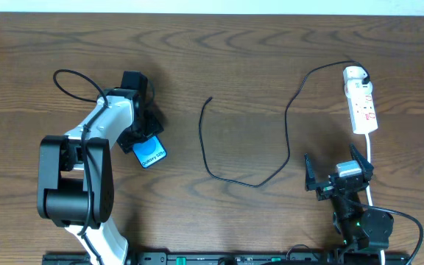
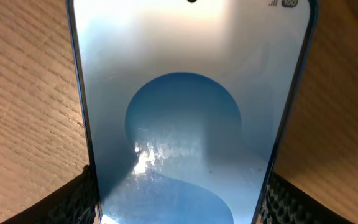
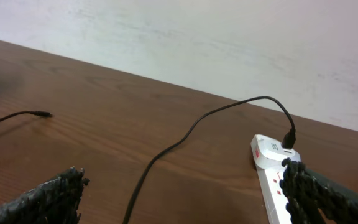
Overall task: Plug charger to phone and switch on socket
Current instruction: 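Lift the phone with the left gripper, holding it upright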
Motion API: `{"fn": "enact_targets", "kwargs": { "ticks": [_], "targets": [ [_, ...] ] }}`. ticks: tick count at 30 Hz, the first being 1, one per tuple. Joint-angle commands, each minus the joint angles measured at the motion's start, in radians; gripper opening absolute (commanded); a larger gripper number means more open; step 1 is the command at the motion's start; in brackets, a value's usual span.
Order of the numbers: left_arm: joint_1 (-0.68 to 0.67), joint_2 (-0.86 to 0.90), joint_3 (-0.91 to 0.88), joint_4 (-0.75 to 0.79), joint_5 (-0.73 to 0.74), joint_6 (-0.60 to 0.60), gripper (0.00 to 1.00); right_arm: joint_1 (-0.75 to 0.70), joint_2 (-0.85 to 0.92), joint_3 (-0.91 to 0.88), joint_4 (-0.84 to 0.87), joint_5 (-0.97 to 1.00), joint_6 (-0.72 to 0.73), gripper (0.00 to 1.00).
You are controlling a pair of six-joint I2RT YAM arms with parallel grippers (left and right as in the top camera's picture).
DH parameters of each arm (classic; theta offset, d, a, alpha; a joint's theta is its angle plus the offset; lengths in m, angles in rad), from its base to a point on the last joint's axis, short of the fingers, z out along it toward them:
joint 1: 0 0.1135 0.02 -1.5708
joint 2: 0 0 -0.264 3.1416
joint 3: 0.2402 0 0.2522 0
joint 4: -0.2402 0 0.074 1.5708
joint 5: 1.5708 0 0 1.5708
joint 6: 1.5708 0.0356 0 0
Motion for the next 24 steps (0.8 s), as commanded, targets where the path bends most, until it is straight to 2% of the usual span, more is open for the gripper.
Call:
{"fn": "enact_targets", "kwargs": {
  "ticks": [1, 12, 24],
  "targets": [
    [0.004, 0.01, -0.008, -0.021, -0.01, 0.01, 0.69, 0.011, -0.006, -0.002, -0.005, -0.007, 0.012, 0.99],
    [0.004, -0.092, -0.008, -0.024, -0.002, 0.009, 0.69, 0.011, -0.006, -0.002, -0.005, -0.007, 0.012, 0.99],
    [0.005, -0.096, -0.007, -0.008, 0.126, 0.0, 0.69, 0.011, -0.006, -0.002, -0.005, -0.007, 0.011, 0.99]
  ]
}}
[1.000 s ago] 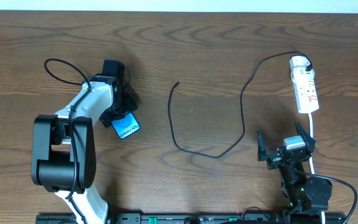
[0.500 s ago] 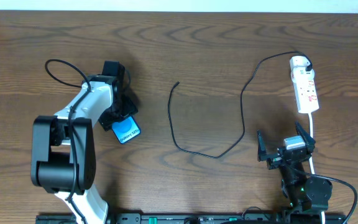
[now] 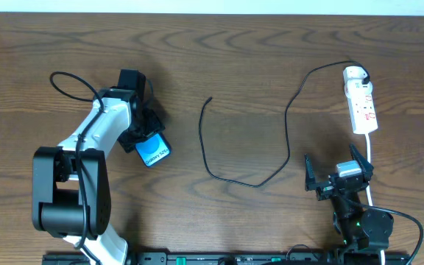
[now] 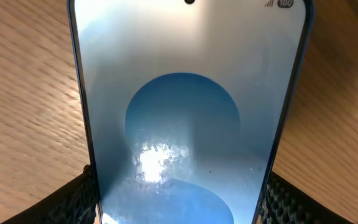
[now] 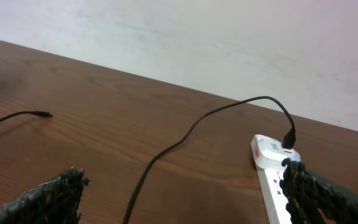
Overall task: Plug charger to phone and switch on socket
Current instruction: 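Lift the phone with the left gripper, holding it upright, then carry the phone right toward the table center with the left gripper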
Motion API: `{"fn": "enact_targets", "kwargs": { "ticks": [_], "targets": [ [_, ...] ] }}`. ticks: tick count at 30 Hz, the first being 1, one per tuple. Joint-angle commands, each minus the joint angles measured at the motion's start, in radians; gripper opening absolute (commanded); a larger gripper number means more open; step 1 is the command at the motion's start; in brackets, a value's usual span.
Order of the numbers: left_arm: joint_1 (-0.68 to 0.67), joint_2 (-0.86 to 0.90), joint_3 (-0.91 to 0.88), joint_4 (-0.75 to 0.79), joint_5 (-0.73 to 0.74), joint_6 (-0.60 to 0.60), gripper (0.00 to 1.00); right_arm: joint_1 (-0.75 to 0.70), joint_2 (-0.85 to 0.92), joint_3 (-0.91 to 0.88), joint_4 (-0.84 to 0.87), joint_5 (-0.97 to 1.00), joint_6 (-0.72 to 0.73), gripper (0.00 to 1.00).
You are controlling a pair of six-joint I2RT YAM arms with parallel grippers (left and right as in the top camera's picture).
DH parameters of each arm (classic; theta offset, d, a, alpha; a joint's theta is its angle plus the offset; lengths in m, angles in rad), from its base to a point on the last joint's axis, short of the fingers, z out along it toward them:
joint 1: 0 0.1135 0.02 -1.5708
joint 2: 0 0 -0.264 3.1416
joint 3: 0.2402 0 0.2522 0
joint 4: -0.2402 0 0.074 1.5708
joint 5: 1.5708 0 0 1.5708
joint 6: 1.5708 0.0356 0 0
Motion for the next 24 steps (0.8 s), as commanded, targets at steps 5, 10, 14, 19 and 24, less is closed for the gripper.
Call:
{"fn": "enact_targets", "kwargs": {
  "ticks": [5, 10, 14, 19, 24],
  "targets": [
    [0.016, -0.022, 0.001, 0.03, 0.121, -0.064, 0.69, 0.011, -0.006, -0.002, -0.005, -0.007, 0.011, 0.99],
    [0.046, -0.022, 0.001, 0.069, 0.257, -0.118, 0.69, 0.011, -0.006, -0.002, -0.005, -0.007, 0.011, 0.99],
    [0.068, -0.022, 0.001, 0.094, 0.343, -0.178, 0.69, 0.011, -0.006, -0.002, -0.005, -0.007, 0.011, 0.99],
    [0.077, -0.022, 0.001, 0.122, 0.414, -0.248, 0.68, 0.011, -0.006, -0.002, -0.005, -0.007, 0.012, 0.99],
    [0.077, -0.022, 0.001, 0.132, 0.457, -0.338, 0.69, 0.011, -0.006, -0.002, -0.005, -0.007, 0.011, 0.99]
  ]
}}
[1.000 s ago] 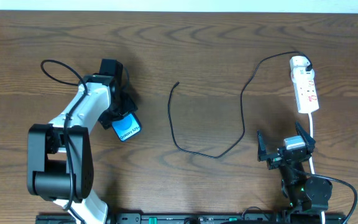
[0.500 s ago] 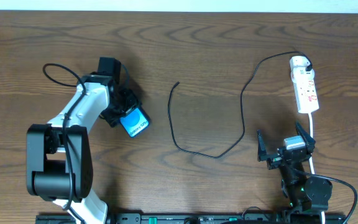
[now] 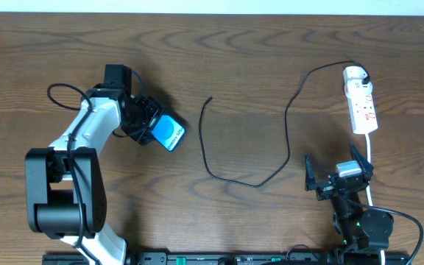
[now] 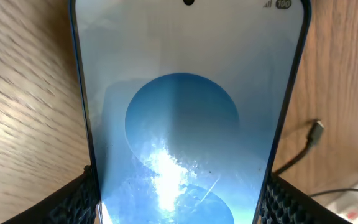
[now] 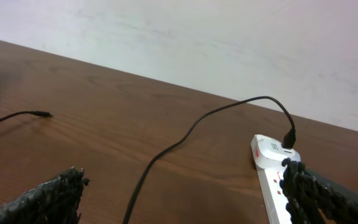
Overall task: Plug charger to phone and switch on socket
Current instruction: 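Carry the phone right toward the table center with the left gripper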
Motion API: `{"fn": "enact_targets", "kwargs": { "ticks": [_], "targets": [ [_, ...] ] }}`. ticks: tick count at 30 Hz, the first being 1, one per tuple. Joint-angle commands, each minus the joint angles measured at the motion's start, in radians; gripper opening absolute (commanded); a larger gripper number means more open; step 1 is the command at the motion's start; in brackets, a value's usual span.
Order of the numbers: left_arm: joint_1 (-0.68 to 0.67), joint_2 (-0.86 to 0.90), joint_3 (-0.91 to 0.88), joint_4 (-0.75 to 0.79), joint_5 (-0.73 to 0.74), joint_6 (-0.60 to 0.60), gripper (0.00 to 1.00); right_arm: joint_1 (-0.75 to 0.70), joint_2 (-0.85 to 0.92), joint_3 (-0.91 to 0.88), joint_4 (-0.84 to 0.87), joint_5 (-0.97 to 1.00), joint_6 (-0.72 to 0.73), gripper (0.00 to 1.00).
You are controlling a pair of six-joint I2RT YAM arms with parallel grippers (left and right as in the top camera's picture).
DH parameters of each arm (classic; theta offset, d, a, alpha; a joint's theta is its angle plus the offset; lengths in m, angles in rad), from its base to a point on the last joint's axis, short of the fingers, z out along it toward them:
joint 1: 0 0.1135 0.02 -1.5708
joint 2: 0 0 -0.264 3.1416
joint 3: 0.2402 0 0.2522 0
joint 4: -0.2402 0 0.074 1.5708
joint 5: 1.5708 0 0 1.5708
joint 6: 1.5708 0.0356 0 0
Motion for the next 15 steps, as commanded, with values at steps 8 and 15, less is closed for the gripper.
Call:
{"fn": "enact_targets", "kwargs": {
  "ticks": [8, 15],
  "targets": [
    [0.005, -0.022, 0.001, 0.003, 0.109, -0.2, 0.64, 0.011, -0.006, -0.002, -0.005, -0.007, 0.011, 0.99],
    [0.005, -0.022, 0.001, 0.003, 0.108, -0.202, 0.63, 0.011, -0.006, -0.002, -0.005, -0.007, 0.011, 0.99]
  ]
}}
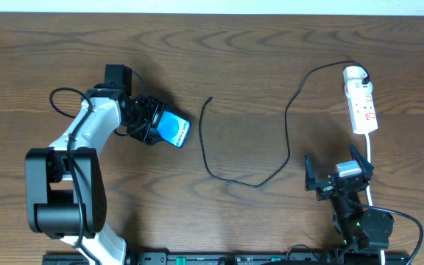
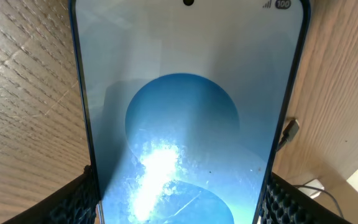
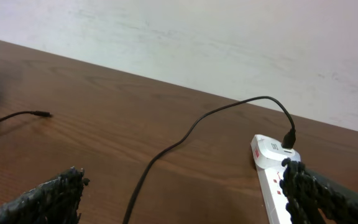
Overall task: Plug charger to phone and switch on socket
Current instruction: 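Carry the phone right toward the table center with the left gripper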
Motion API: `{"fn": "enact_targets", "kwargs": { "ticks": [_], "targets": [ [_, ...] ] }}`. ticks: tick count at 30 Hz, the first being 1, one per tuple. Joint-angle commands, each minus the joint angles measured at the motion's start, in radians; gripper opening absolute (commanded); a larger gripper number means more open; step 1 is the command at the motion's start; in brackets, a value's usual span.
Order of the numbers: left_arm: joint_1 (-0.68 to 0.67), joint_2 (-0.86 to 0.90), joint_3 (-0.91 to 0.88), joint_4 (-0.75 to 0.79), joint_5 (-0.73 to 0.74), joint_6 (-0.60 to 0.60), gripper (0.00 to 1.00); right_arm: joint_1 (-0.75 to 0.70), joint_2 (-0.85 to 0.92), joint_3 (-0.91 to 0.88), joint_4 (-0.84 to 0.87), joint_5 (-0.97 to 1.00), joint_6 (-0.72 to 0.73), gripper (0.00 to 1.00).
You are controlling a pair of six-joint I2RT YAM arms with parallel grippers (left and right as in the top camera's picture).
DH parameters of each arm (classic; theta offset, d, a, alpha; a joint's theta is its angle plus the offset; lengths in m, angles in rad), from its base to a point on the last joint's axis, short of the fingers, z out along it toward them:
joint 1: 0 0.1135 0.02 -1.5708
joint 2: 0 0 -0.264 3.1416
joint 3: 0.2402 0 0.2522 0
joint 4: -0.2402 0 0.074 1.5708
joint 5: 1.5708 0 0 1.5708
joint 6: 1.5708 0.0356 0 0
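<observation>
My left gripper (image 1: 152, 126) is shut on a blue phone (image 1: 172, 130), its lit screen (image 2: 185, 112) filling the left wrist view between the black pads (image 2: 73, 199). The phone's free end points right toward the loose plug (image 1: 209, 99) of the black charger cable (image 1: 285, 118), also seen as a plug (image 2: 289, 129) beside the phone. The cable runs to the white socket strip (image 1: 361, 107) at far right, plugged in at its top end (image 3: 289, 138). My right gripper (image 1: 337, 175) stands open near the front edge, below the strip, holding nothing.
The brown wooden table (image 1: 256, 59) carries only the cable's loop in its middle. A white wall (image 3: 229, 43) rises behind the table's far edge. A black rail (image 1: 219, 258) runs along the front edge.
The left gripper has shifted the phone slightly right, closer to the cable's loose plug. The right arm has not moved.
The left gripper held the phone at left, the phone pointing toward the front edge. Then it was a little farther right. Later the wrist had turned so the phone pointed right toward the cable's plug, and now it lies nearer that plug. The right gripper stayed open throughout.
</observation>
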Motion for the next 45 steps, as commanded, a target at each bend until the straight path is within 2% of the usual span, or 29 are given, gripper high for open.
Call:
{"fn": "enact_targets", "kwargs": {
  "ticks": [1, 11, 14, 20, 24, 36, 45],
  "targets": [
    [0.005, -0.022, 0.001, 0.006, 0.026, -0.021, 0.63, 0.011, -0.006, -0.002, -0.005, -0.007, 0.011, 0.99],
    [0.005, -0.023, 0.001, 0.002, -0.042, 0.01, 0.62, 0.011, -0.006, -0.002, -0.005, -0.007, 0.011, 0.99],
    [0.005, -0.023, 0.008, 0.001, -0.043, 0.086, 0.62, 0.011, -0.006, -0.002, -0.005, -0.007, 0.012, 0.99],
    [0.004, -0.027, 0.082, -0.122, -0.135, 0.135, 0.62, 0.011, -0.006, -0.002, -0.005, -0.007, 0.011, 0.99],
    [0.005, -0.028, 0.157, -0.195, -0.181, 0.135, 0.62, 0.011, -0.006, -0.002, -0.005, -0.007, 0.012, 0.99],
    [0.005, -0.028, 0.19, -0.229, -0.135, 0.103, 0.62, 0.011, -0.006, -0.002, -0.005, -0.007, 0.011, 0.99],
    [0.005, -0.028, 0.19, -0.231, -0.113, -0.002, 0.62, 0.011, -0.006, -0.002, -0.005, -0.007, 0.011, 0.99]
  ]
}}
